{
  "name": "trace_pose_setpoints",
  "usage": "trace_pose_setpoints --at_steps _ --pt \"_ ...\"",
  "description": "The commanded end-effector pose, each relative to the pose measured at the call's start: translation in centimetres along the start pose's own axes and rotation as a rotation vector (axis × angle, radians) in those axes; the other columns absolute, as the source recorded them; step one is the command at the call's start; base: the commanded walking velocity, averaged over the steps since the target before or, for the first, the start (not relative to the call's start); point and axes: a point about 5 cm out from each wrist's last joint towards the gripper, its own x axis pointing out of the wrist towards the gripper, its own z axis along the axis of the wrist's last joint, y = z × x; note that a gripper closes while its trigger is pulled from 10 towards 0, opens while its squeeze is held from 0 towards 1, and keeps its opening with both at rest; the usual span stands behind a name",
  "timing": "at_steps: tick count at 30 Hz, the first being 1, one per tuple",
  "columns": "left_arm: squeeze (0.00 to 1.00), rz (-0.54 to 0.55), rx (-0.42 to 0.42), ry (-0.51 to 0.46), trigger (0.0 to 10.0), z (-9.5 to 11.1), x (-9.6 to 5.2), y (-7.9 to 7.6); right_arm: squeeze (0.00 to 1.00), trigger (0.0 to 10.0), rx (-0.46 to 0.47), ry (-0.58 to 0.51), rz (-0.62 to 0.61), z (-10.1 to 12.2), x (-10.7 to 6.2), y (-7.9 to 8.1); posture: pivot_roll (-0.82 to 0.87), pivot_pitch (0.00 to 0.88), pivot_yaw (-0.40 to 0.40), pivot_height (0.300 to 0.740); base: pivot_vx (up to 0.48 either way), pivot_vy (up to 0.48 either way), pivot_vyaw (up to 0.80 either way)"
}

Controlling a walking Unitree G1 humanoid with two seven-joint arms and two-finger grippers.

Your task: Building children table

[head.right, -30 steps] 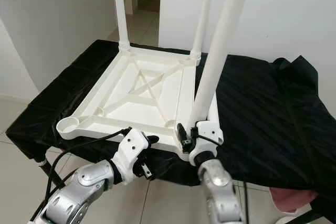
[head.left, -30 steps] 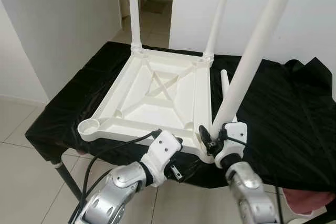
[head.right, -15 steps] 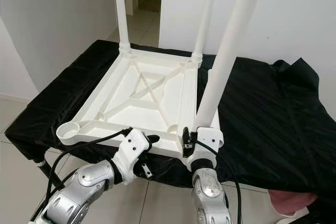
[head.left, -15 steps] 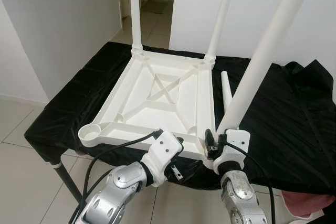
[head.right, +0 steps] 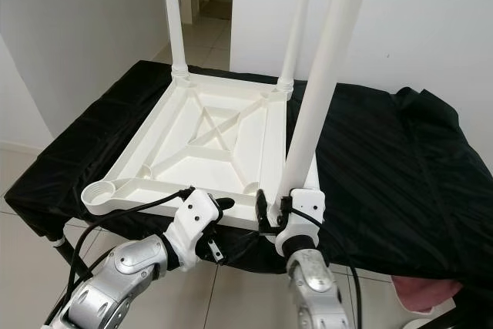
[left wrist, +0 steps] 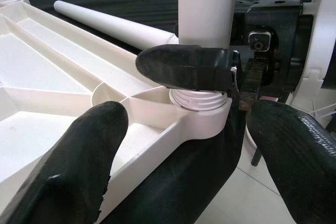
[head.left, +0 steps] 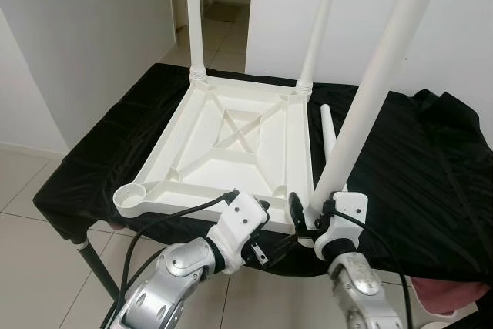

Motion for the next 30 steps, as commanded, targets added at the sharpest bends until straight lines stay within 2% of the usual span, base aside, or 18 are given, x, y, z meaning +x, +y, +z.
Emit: trace_pose_setpoints --at_steps 1,3,4,6,9,11,17,18,20,21,22,23,30 --pt "0.00 0.010 0.000 0.015 10.0 -0.4 0.0 0.2 1.00 10.0 -0.004 -0.004 0.082 0.0 0.2 -0.4 0.00 0.096 -0.018 0.740 0.000 0.000 0.00" --pt "0.00 0.010 0.000 0.015 10.0 -0.4 0.0 0.2 1.00 10.0 -0.007 -0.008 0.098 0.0 0.3 -0.5 0.00 0.096 -0.018 0.740 0.000 0.000 0.00" --pt "0.00 0.008 0.005 0.017 10.0 -0.4 0.0 0.2 0.00 10.0 -0.018 -0.005 0.144 0.1 0.5 -0.6 0.00 0.099 -0.015 0.740 0.000 0.000 0.00" --pt "0.00 0.004 0.013 0.022 10.0 -0.5 0.0 0.1 0.00 10.0 -0.040 0.003 0.237 0.1 0.8 -0.8 0.00 0.099 -0.014 0.740 0.000 0.000 0.00" --pt "0.00 0.002 0.016 0.024 10.0 -0.5 0.0 0.1 0.00 10.0 -0.052 0.012 0.294 0.0 1.0 -0.9 0.00 0.103 -0.010 0.740 0.000 0.000 0.00" --pt "0.00 0.002 0.018 0.024 10.0 -0.5 0.0 0.2 0.00 10.0 -0.091 0.017 0.361 -0.1 1.3 -1.3 0.00 0.104 -0.010 0.740 0.000 0.000 0.00" --pt "0.00 -0.001 0.026 0.025 10.0 -0.4 0.0 0.2 0.00 10.0 -0.090 0.068 0.508 -0.8 1.6 -1.8 0.00 0.106 -0.008 0.740 0.000 0.000 0.00" --pt "0.00 -0.001 0.024 0.024 10.0 -0.4 0.0 0.2 0.00 8.2 -0.095 0.072 0.502 -0.9 1.7 -2.0 0.00 0.107 -0.007 0.740 0.000 0.000 0.00" --pt "0.00 -0.002 0.023 0.024 10.0 -0.4 0.0 0.2 0.00 8.2 -0.098 0.075 0.501 -1.0 1.8 -2.1 0.00 0.107 -0.007 0.740 0.000 0.000 0.00" --pt "0.00 -0.002 0.023 0.024 10.0 -0.4 0.0 0.2 0.00 1.4 -0.098 0.075 0.500 -1.1 1.9 -2.3 0.00 0.108 -0.008 0.740 0.000 0.000 0.00" --pt "0.00 -0.002 0.023 0.024 10.0 -0.4 0.0 0.2 0.00 1.4 -0.098 0.075 0.500 -1.1 1.9 -2.3 0.00 0.108 -0.008 0.740 0.000 0.000 0.00" --pt "0.00 -0.001 0.024 0.024 10.0 -0.4 0.0 0.2 0.00 0.0 -0.099 0.080 0.506 -1.3 1.9 -2.6 0.01 0.110 -0.008 0.740 0.000 0.000 0.00" --pt "0.00 -0.002 0.024 0.029 10.0 -0.5 0.0 0.2 0.00 0.0 -0.079 0.081 0.516 -1.7 1.8 -2.5 0.01 0.108 -0.006 0.740 0.000 0.000 0.00"
